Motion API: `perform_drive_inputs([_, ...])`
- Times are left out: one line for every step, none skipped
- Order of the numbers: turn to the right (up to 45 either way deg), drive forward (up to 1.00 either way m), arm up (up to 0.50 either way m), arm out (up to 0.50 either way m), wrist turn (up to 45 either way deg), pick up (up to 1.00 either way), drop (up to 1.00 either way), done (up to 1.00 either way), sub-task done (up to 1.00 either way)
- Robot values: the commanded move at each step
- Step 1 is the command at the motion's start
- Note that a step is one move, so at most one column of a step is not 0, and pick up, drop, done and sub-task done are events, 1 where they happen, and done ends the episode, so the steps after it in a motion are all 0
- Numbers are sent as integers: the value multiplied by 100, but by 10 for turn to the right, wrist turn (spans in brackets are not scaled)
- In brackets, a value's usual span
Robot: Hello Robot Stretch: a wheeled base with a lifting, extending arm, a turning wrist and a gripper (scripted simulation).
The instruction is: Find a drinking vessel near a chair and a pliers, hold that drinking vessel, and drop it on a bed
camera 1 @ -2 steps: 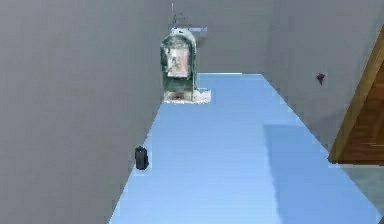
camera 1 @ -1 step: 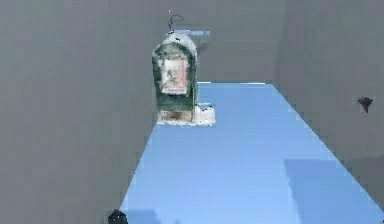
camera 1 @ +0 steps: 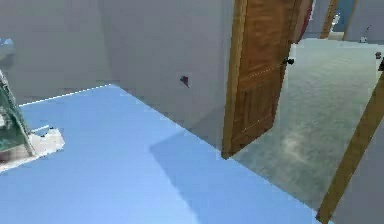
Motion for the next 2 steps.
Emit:
perform_drive_inputs([270,0,0,0,0,0,0,0,0])
perform_drive_inputs([0,50,0,0,0,0,0,0,0])
